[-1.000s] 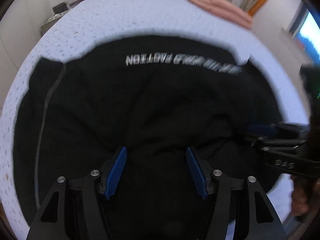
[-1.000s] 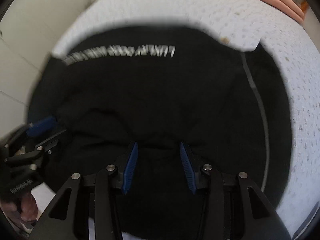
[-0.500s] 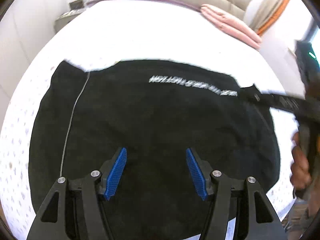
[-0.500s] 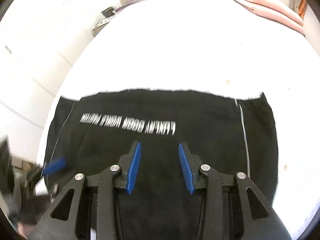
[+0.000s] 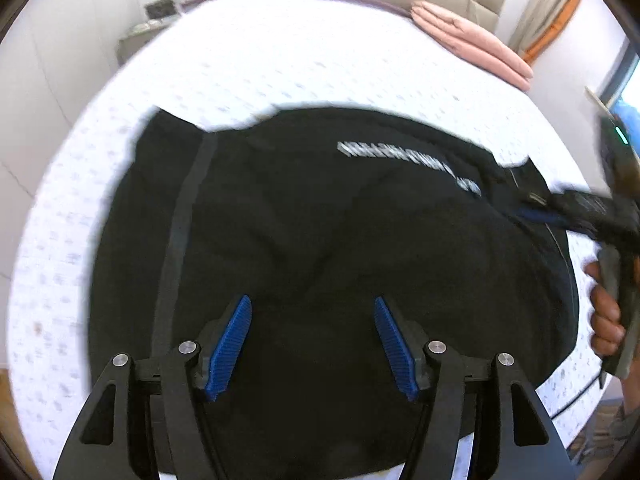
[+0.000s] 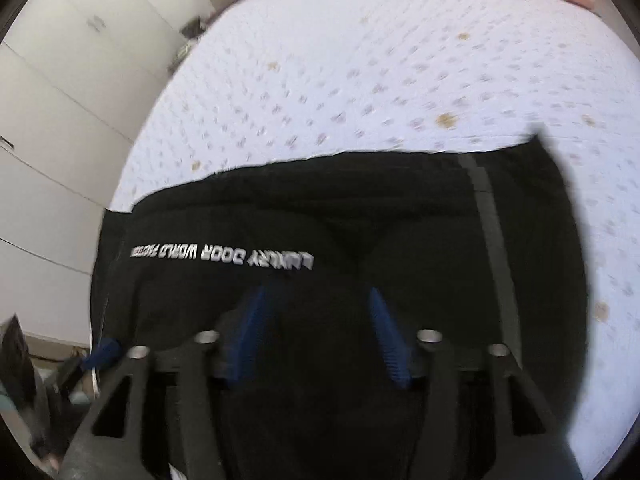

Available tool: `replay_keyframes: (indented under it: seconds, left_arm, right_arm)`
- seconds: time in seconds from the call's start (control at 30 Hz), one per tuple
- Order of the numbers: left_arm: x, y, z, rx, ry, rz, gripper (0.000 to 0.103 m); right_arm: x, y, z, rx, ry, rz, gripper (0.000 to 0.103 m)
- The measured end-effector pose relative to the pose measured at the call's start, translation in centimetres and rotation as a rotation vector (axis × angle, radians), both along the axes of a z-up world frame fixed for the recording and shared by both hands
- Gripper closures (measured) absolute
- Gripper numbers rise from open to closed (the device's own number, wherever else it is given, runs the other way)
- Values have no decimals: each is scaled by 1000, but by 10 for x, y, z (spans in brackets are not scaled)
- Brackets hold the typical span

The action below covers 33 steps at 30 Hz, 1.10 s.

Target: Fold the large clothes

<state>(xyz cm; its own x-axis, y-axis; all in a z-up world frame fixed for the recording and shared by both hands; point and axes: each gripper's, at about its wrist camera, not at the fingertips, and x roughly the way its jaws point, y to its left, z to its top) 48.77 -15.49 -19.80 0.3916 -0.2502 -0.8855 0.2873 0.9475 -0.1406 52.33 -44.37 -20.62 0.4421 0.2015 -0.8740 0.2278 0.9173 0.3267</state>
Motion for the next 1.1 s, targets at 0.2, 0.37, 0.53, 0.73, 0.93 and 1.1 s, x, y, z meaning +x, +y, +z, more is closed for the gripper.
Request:
replay_keyframes:
  seconds: [0.2, 0.37, 0.53, 0.73, 0.93, 1.1]
  left_arm:
    - [40, 81, 14, 14, -2, 173, 28]
    - [59, 133, -7, -103, 115, 269, 27]
    - [78, 147, -51, -202, 248, 273, 27]
    - [96, 154, -101, -429, 388, 232, 27]
    - [105, 152, -121, -498, 417, 220, 24]
    - [109, 145, -132, -559, 453, 211, 22]
  right_arm:
    - [-60, -49, 8, -89, 38, -93, 16]
    - [-82, -84, -3, -95, 91, -147, 16]
    - [-90, -92, -22, -86, 106, -153, 16]
    - [-88, -120, -57, 12, 116, -173, 13]
    - [-88, -149, -82, 128, 115, -198, 6]
    - [-82, -162, -101, 261, 100, -178, 6]
